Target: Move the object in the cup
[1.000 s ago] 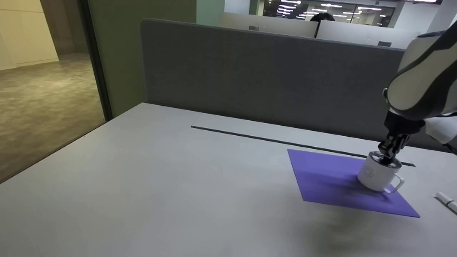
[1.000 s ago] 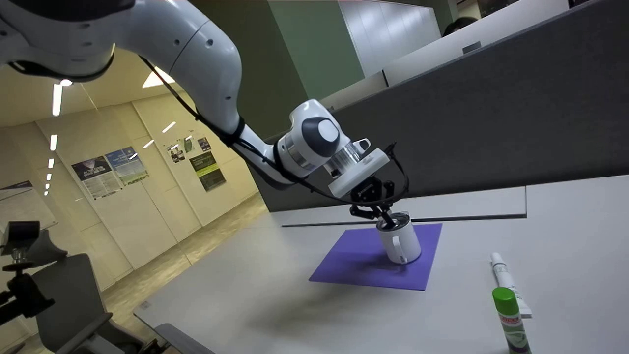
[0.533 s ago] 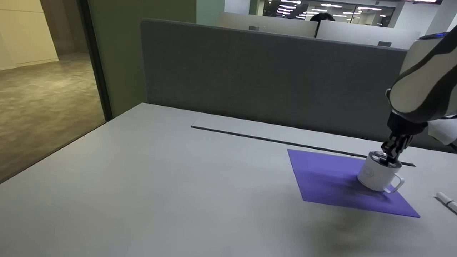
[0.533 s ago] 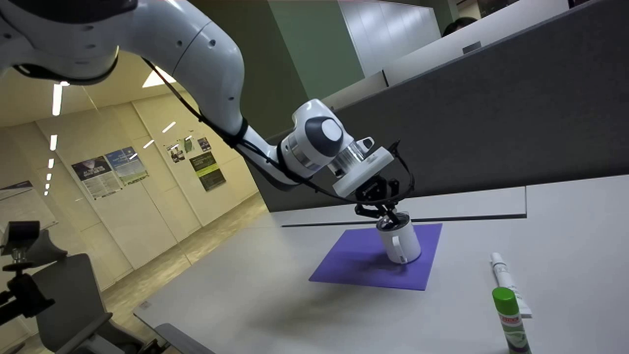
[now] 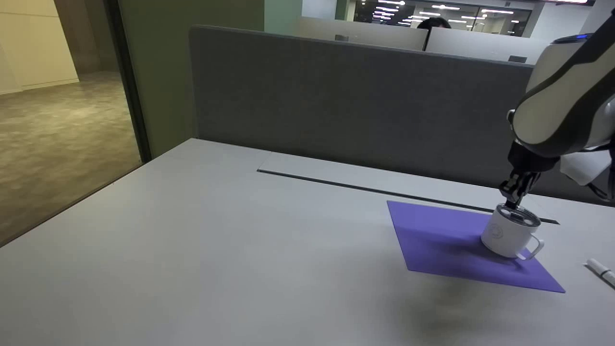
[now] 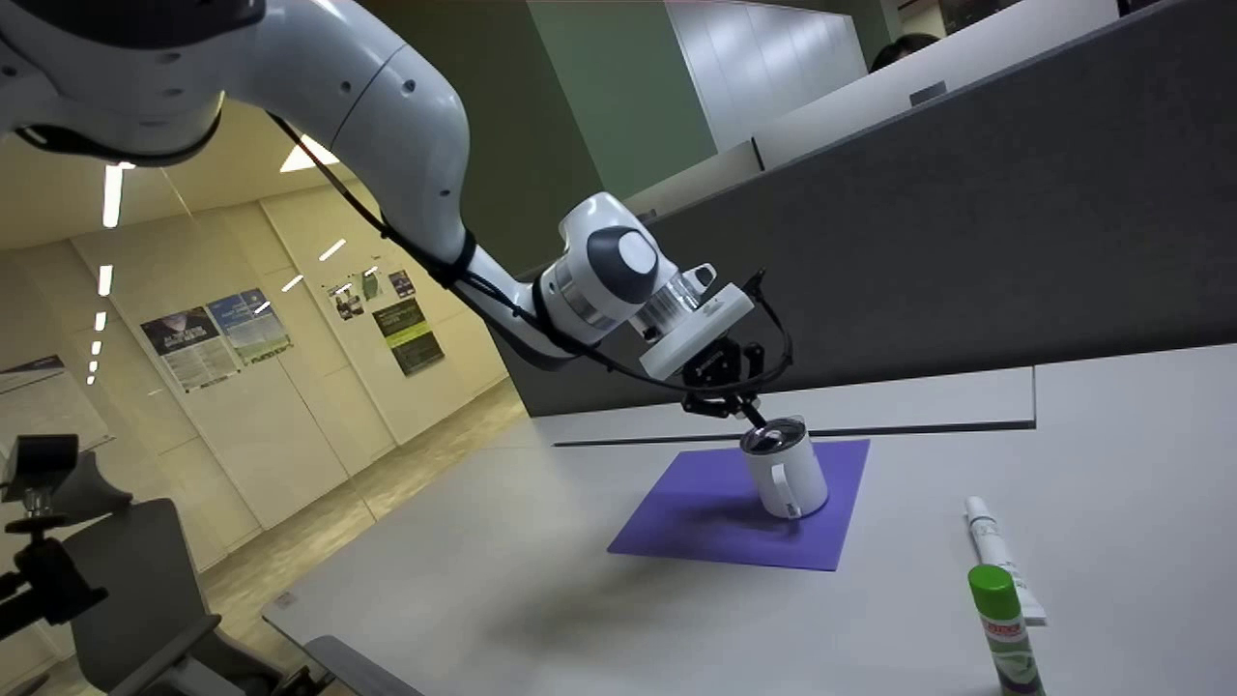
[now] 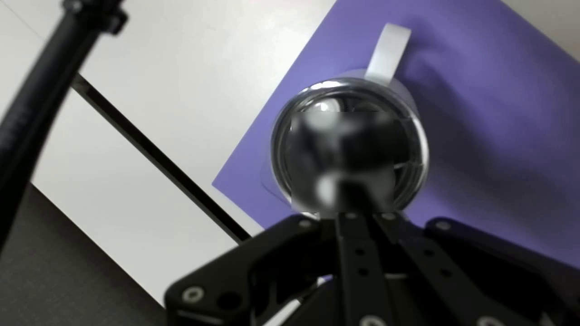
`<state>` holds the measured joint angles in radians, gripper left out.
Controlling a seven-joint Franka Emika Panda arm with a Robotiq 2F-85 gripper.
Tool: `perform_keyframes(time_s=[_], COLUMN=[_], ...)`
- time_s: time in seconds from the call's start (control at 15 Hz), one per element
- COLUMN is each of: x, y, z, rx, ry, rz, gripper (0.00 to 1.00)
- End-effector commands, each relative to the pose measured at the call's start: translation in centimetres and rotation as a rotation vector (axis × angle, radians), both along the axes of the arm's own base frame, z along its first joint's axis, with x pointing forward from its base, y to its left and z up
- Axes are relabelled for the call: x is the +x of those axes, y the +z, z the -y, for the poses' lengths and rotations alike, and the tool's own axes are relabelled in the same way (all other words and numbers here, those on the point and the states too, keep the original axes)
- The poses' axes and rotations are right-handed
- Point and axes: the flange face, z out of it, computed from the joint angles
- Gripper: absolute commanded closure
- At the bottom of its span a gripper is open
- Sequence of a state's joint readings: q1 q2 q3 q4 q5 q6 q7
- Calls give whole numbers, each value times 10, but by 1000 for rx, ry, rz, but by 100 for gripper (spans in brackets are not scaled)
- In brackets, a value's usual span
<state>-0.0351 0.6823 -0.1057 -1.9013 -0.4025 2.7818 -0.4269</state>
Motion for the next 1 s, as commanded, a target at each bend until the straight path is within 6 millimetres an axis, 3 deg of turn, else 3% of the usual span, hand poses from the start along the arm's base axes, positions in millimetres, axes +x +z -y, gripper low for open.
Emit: perform_keyframes(time_s=[0.0,0.93], x=[-5,-5], y=[4,-5], z=[-3,6], rx=[0,0], ry=[-56,-63], rz=[-53,-68], gripper=[100,100])
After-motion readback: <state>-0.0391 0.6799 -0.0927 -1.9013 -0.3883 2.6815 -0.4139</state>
